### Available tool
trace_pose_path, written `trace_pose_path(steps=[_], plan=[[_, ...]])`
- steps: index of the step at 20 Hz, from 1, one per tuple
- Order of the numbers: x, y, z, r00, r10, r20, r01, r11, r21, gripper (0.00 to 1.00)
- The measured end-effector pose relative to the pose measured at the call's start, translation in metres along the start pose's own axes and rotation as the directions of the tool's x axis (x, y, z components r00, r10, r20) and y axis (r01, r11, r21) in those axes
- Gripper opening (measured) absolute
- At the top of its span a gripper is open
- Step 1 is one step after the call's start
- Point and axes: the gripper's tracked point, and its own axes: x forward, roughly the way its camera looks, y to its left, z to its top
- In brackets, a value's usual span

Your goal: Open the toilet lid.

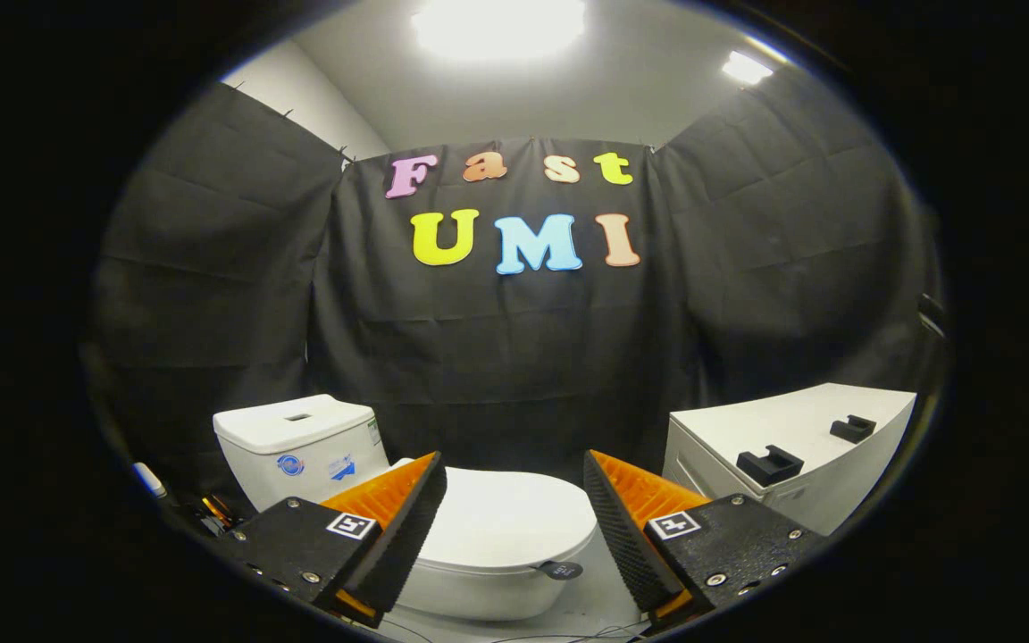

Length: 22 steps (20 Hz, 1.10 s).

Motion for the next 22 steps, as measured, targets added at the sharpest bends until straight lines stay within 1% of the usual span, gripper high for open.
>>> trace_pose_path(steps=[4,7,11,12,14,16,19,22], plan=[[0.014,-0.015,-0.016,0.999,-0.041,-0.018,0.042,0.994,0.097,0.95],[0.026,-0.024,-0.033,0.996,-0.081,-0.044,0.087,0.981,0.173,0.95],[0.042,-0.025,-0.056,0.992,-0.105,-0.075,0.12,0.964,0.237,0.96],[0.047,-0.025,-0.065,0.989,-0.11,-0.094,0.132,0.955,0.267,0.96],[0.054,-0.024,-0.087,0.984,-0.114,-0.137,0.153,0.933,0.325,0.96],[0.061,-0.022,-0.115,0.975,-0.113,-0.19,0.174,0.925,0.339,0.96],[0.068,-0.018,-0.144,0.964,-0.091,-0.251,0.179,0.919,0.352,0.96],[0.073,-0.02,-0.161,0.954,-0.088,-0.286,0.199,0.901,0.386,0.96]])
